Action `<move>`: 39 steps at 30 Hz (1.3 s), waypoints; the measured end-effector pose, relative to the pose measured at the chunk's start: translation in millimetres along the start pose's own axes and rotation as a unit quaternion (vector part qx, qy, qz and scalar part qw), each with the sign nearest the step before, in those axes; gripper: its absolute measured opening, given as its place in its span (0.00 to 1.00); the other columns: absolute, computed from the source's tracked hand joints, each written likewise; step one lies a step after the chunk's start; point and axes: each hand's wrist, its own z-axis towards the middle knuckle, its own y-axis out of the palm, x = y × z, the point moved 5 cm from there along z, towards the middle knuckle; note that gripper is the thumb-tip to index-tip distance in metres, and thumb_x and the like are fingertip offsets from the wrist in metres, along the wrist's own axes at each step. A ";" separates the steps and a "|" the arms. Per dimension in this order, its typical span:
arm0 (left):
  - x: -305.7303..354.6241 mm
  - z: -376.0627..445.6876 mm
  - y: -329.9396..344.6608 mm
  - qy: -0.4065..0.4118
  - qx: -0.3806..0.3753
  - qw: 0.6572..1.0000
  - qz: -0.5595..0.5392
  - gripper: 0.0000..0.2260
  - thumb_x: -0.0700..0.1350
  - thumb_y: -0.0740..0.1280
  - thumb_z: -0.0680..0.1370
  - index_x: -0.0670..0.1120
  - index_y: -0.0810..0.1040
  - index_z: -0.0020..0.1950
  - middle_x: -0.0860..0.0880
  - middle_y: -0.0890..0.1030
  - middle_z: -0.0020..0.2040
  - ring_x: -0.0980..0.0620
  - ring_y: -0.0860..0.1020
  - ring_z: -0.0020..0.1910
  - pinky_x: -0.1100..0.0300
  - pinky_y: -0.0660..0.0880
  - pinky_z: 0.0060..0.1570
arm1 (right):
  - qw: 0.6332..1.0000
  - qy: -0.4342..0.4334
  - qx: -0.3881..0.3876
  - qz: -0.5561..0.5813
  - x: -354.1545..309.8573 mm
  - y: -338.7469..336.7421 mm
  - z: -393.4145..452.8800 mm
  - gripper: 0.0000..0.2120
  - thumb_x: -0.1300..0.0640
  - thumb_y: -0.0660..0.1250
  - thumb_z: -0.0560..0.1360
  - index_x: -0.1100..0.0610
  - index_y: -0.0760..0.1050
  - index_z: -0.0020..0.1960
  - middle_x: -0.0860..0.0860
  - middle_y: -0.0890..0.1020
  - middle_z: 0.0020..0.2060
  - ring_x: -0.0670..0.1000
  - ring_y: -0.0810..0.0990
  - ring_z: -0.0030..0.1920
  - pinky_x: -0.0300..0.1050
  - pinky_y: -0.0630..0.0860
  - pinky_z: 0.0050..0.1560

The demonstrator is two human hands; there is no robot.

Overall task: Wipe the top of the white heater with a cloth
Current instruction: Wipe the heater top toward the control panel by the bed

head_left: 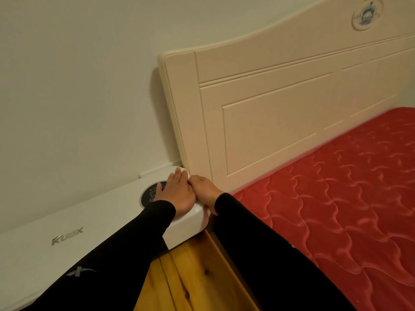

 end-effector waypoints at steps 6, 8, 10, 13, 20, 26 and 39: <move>1.1 -2.1 -2.6 0.002 -0.009 0.999 0.038 0.27 0.50 0.46 0.84 0.47 0.41 0.81 0.49 0.40 0.82 0.50 0.41 0.80 0.41 0.40 0.76 | 1.000 -0.010 0.022 -0.009 -3.7 0.4 -8.1 0.18 0.58 0.51 0.82 0.65 0.77 0.58 0.63 0.80 0.58 0.60 0.78 0.60 0.54 0.73 0.65; 2.7 -8.1 -2.3 0.006 -0.014 0.999 0.038 0.28 0.50 0.47 0.84 0.47 0.40 0.81 0.49 0.39 0.82 0.49 0.41 0.80 0.42 0.40 0.76 | 1.000 -0.009 0.027 -0.011 -1.1 0.6 -14.7 0.18 0.57 0.51 0.82 0.64 0.78 0.57 0.61 0.81 0.56 0.58 0.79 0.58 0.52 0.73 0.63; 3.2 -14.1 -0.7 0.012 -0.016 0.999 0.032 0.28 0.51 0.48 0.84 0.47 0.40 0.81 0.49 0.39 0.82 0.50 0.41 0.80 0.42 0.41 0.76 | 0.999 -0.008 0.045 -0.018 -0.6 0.3 -22.3 0.15 0.57 0.52 0.81 0.59 0.77 0.54 0.59 0.82 0.55 0.56 0.79 0.56 0.51 0.73 0.62; 4.1 -24.9 2.3 0.020 -0.022 0.999 0.032 0.29 0.51 0.50 0.84 0.48 0.40 0.81 0.49 0.39 0.82 0.50 0.41 0.80 0.41 0.41 0.76 | 0.997 -0.018 0.075 -0.021 5.0 2.1 -30.6 0.16 0.53 0.53 0.79 0.58 0.77 0.52 0.59 0.82 0.55 0.57 0.79 0.57 0.56 0.73 0.63; 11.3 -61.4 8.3 0.059 -0.009 0.996 0.060 0.29 0.53 0.49 0.83 0.53 0.39 0.81 0.49 0.39 0.82 0.49 0.42 0.80 0.38 0.43 0.76 | 0.992 -0.038 0.122 -0.005 10.7 11.8 -77.9 0.24 0.50 0.51 0.84 0.57 0.63 0.77 0.56 0.70 0.74 0.55 0.68 0.73 0.46 0.62 0.71; 8.8 -86.9 17.4 0.089 0.040 0.990 0.106 0.31 0.49 0.52 0.82 0.53 0.39 0.81 0.49 0.40 0.82 0.49 0.43 0.80 0.40 0.43 0.76 | 0.986 -0.058 0.153 -0.028 26.9 23.1 -102.0 0.27 0.53 0.51 0.85 0.56 0.48 0.82 0.56 0.64 0.77 0.54 0.65 0.76 0.38 0.60 0.68; -10.0 -131.7 29.1 0.119 0.166 0.961 0.188 0.27 0.50 0.46 0.84 0.46 0.42 0.81 0.47 0.44 0.82 0.50 0.46 0.81 0.43 0.41 0.77 | 0.975 -0.100 0.167 -0.106 46.6 64.5 -136.4 0.32 0.47 0.49 0.83 0.53 0.40 0.82 0.55 0.55 0.81 0.53 0.60 0.78 0.51 0.63 0.76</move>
